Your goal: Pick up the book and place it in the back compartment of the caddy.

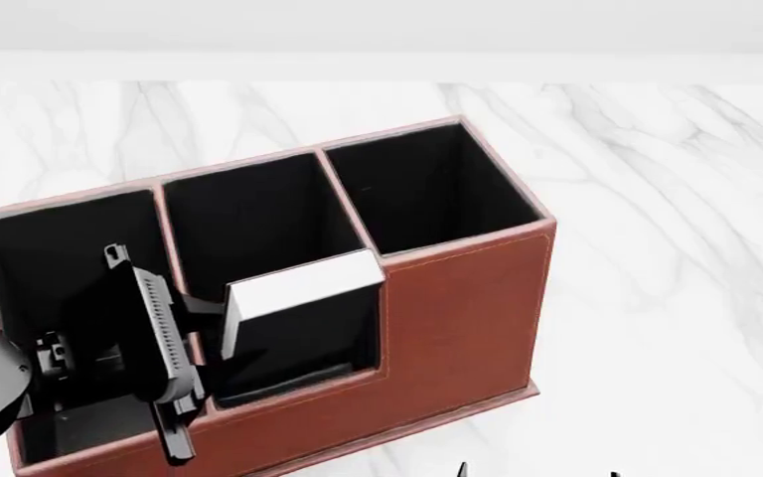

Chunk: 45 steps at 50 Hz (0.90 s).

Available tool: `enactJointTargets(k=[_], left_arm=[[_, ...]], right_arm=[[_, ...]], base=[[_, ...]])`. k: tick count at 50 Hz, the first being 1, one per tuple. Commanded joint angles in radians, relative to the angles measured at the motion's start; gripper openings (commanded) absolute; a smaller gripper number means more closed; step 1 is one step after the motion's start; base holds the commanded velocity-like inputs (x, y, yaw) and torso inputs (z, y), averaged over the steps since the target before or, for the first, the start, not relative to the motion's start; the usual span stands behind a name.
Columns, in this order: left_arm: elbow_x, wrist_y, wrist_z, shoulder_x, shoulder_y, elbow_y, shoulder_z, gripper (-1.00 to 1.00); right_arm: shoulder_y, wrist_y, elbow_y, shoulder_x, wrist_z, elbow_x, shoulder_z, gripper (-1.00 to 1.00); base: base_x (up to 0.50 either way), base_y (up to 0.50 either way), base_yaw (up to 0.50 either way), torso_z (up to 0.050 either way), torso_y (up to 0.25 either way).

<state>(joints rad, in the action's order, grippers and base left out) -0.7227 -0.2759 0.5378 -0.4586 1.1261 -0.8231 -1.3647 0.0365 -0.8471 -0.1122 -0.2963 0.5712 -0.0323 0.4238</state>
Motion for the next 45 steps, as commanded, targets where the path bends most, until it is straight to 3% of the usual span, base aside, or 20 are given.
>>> enactJointTargets(k=[1,19,42,43,45], left_arm=[[-0.025,-0.046,0.048,0.074,0.010,-0.130,0.062,-1.00],[-0.030,-0.164,0.194,0.225,0.018,-0.478,0.107,-1.00],[0.086,-0.113,0.169,0.215,0.004,-0.484,0.241,-1.00],[0.097,-0.109,0.173,0.217,0.003,-0.484,0.251,1.00],[0.120,-0.095,0.170,0.221,0.000,-0.485,0.282,1.00]], right_arm=[[-0.004,0.000,-0.004,-0.002,0.003,0.003,0.003,1.00],[-0.012,0.000,-0.017,-0.001,0.007,0.003,0.009,1.00],[-0.021,-0.003,-0.034,-0.001,0.013,0.003,0.016,1.00],[-0.021,-0.003,-0.034,-0.001,0.014,0.002,0.016,1.00],[-0.021,0.000,-0.032,-0.001,0.014,0.003,0.016,1.00]], base=[[0.00,0.00,0.00,0.000,0.000],[0.00,0.00,0.00,0.000,0.001],[0.00,0.00,0.00,0.000,0.001],[0.00,0.00,0.00,0.000,0.010],[0.00,0.00,0.00,0.000,0.000]])
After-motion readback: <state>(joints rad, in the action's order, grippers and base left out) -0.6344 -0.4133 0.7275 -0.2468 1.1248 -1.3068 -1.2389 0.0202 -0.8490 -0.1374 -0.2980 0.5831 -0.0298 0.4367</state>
